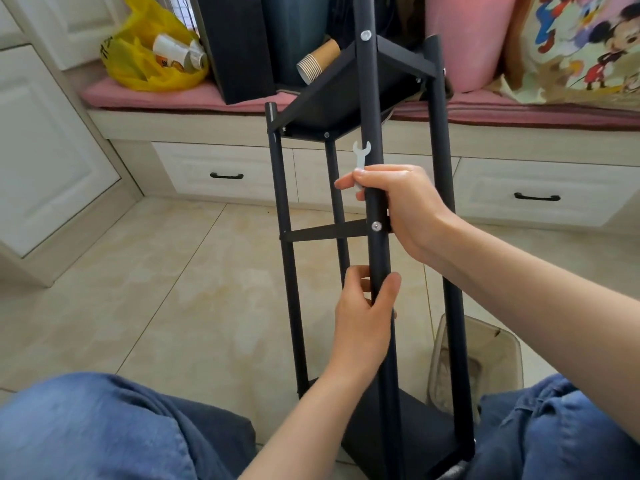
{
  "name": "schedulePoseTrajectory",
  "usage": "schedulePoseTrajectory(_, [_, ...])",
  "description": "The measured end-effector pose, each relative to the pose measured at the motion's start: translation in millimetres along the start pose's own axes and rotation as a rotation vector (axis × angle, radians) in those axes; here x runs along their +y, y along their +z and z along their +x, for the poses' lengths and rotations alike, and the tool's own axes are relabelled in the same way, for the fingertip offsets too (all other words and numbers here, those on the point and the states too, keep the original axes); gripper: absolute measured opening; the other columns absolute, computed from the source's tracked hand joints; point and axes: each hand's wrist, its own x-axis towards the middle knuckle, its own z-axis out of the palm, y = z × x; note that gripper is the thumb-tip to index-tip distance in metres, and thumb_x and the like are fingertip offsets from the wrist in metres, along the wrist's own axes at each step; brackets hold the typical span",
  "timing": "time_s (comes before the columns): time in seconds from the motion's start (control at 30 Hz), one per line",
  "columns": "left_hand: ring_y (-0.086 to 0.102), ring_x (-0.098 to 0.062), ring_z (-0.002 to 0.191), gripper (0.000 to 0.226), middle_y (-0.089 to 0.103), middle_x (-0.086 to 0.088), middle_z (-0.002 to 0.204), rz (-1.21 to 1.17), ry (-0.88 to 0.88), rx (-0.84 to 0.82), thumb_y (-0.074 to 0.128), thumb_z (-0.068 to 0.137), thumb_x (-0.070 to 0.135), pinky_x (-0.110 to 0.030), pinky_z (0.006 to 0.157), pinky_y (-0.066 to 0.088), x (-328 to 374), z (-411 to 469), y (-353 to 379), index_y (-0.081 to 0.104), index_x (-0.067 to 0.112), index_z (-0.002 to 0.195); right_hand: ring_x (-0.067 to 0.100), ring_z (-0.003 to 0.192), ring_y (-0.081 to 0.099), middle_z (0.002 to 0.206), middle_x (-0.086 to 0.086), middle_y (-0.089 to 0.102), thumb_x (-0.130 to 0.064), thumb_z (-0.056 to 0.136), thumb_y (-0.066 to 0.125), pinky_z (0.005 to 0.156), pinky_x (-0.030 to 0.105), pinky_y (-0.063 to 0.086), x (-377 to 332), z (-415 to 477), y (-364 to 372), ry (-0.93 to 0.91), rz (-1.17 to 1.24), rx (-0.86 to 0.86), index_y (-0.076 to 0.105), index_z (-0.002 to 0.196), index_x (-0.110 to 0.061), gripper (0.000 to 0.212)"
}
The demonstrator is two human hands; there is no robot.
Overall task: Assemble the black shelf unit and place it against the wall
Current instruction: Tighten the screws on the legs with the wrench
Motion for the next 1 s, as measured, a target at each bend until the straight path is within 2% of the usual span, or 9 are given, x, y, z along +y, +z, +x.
schedulePoseTrajectory(0.13, [0.062, -0.012, 0.071, 0.015, 0.056, 0.006, 0.084, -0.031, 0.007, 0.033, 0.048, 0.104, 0.040, -0.015, 0.064, 0.052, -4, -2, -1, 0.051, 0.030, 0.114, 0.013, 0.102, 0.054, 0.103, -0.007, 0.063, -0.022, 0.099, 0.054, 0.083, 0.028, 0.044, 1, 0, 6, 0.004, -0.013, -0.024, 0.076, 0.094, -0.014, 0.024])
schedulePoseTrajectory(0.2, [0.060, -0.011, 0.061, 0.012, 0.055, 0.006, 0.080, -0.077, 0.015, 0.037, 0.047, 0.105, 0.038, -0.019, 0.064, 0.055, -6, -5, -4, 0.052, 0.030, 0.113, 0.013, 0.100, 0.055, 0.106, -0.004, 0.064, -0.023, 0.099, 0.056, 0.086, 0.031, 0.047, 3, 0, 8, -0.003, -0.037, -0.048, 0.077, 0.093, -0.014, 0.023])
schedulePoseTrajectory(0.33, [0.048, -0.009, 0.050, 0.015, 0.051, 0.005, 0.072, -0.146, 0.057, 0.076, 0.048, 0.105, 0.036, -0.017, 0.050, 0.045, -14, -11, -13, 0.055, 0.023, 0.108, 0.017, 0.098, 0.059, 0.106, 0.000, 0.066, -0.027, 0.097, 0.059, 0.088, 0.037, 0.051, 7, 1, 14, -0.004, -0.051, -0.108, 0.079, 0.088, -0.021, 0.022])
schedulePoseTrajectory(0.47, [0.042, -0.012, 0.050, 0.021, 0.049, 0.000, 0.070, -0.161, 0.064, 0.169, 0.051, 0.103, 0.035, -0.020, 0.044, 0.038, -21, -15, -24, 0.057, 0.016, 0.099, 0.016, 0.092, 0.058, 0.104, 0.006, 0.065, -0.028, 0.096, 0.060, 0.078, 0.031, 0.052, 13, 0, 22, -0.017, -0.058, -0.156, 0.080, 0.082, -0.024, 0.025])
schedulePoseTrajectory(0.6, [0.043, -0.012, 0.049, 0.022, 0.052, 0.002, 0.067, -0.110, 0.102, 0.227, 0.054, 0.102, 0.035, -0.019, 0.043, 0.036, -27, -16, -32, 0.060, 0.018, 0.089, 0.018, 0.099, 0.061, 0.109, 0.011, 0.067, -0.027, 0.096, 0.060, 0.072, 0.022, 0.052, 17, -1, 25, -0.027, -0.062, -0.167, 0.080, 0.083, -0.024, 0.024])
schedulePoseTrajectory(0.67, [0.045, -0.011, 0.049, 0.022, 0.053, 0.006, 0.064, -0.076, 0.130, 0.239, 0.055, 0.101, 0.036, -0.019, 0.044, 0.037, -29, -17, -35, 0.059, 0.021, 0.085, 0.022, 0.102, 0.063, 0.109, 0.012, 0.067, -0.025, 0.096, 0.060, 0.075, 0.025, 0.054, 17, -1, 25, -0.016, -0.050, -0.177, 0.080, 0.081, -0.024, 0.024])
schedulePoseTrajectory(0.8, [0.048, -0.016, 0.052, 0.027, 0.055, 0.006, 0.065, 0.004, 0.181, 0.259, 0.055, 0.100, 0.040, -0.027, 0.050, 0.038, -31, -13, -42, 0.058, 0.025, 0.078, 0.016, 0.108, 0.062, 0.110, 0.000, 0.070, -0.021, 0.096, 0.059, 0.097, 0.036, 0.051, 13, 3, 22, -0.022, -0.102, -0.216, 0.079, 0.083, -0.023, 0.024])
schedulePoseTrajectory(1.0, [0.047, -0.018, 0.050, 0.032, 0.054, 0.005, 0.064, 0.037, 0.194, 0.269, 0.055, 0.101, 0.043, -0.030, 0.047, 0.039, -35, -10, -52, 0.060, 0.020, 0.080, 0.013, 0.115, 0.058, 0.116, -0.003, 0.068, -0.021, 0.097, 0.058, 0.100, 0.034, 0.050, 15, -5, 11, -0.062, -0.240, -0.114, 0.077, 0.093, -0.015, 0.021])
